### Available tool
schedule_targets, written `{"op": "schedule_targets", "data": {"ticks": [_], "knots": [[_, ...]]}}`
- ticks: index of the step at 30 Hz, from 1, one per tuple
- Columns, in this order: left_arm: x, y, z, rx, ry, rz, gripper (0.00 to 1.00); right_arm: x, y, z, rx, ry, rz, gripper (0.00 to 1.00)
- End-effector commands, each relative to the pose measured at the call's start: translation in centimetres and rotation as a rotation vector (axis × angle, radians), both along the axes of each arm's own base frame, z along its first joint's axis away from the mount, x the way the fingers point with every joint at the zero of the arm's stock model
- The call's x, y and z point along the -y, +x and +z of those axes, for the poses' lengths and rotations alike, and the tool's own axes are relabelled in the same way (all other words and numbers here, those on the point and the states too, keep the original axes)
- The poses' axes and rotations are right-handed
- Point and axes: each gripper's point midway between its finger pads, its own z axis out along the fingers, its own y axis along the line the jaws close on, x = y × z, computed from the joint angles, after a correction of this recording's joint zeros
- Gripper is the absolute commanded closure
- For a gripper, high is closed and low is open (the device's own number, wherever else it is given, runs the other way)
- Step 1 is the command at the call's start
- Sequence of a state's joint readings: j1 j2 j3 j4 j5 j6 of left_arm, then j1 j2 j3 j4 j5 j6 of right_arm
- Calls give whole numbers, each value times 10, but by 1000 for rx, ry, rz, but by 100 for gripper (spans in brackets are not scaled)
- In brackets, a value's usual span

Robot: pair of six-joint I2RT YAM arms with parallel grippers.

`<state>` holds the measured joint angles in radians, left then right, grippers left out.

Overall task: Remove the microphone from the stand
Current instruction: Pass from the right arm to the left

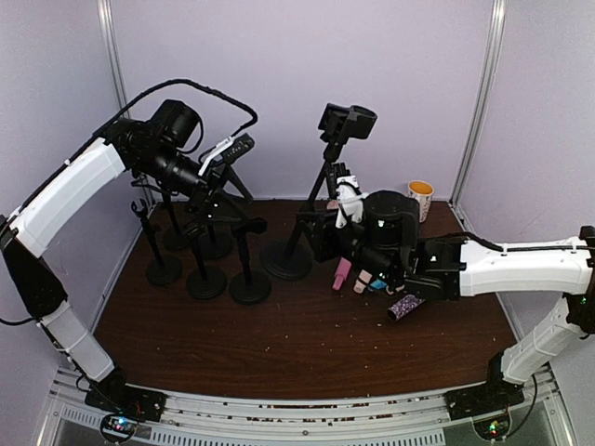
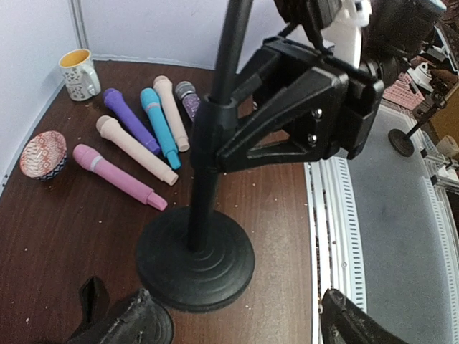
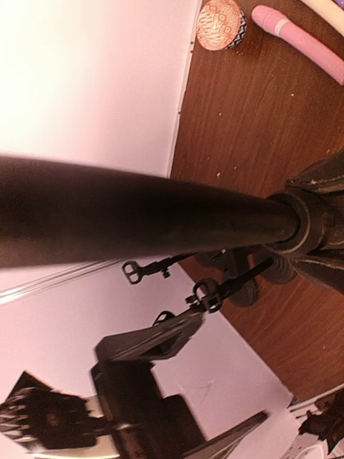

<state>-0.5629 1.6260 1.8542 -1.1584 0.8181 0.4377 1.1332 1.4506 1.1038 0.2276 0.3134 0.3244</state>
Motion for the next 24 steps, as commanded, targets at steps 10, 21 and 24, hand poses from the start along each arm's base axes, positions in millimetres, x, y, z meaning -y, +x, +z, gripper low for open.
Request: {"op": "schedule_targets", "data": {"ticks": [10, 21, 24], "knots": [[42, -10, -3, -18, -43, -141, 47, -20, -22, 85, 23, 202, 173, 100], [54, -31, -4, -126, -104, -223, 73, -24, -24, 100, 35, 261, 199, 100], [53, -34, -9, -142, -98, -230, 82, -25, -25, 104, 37, 273, 207, 100]]}}
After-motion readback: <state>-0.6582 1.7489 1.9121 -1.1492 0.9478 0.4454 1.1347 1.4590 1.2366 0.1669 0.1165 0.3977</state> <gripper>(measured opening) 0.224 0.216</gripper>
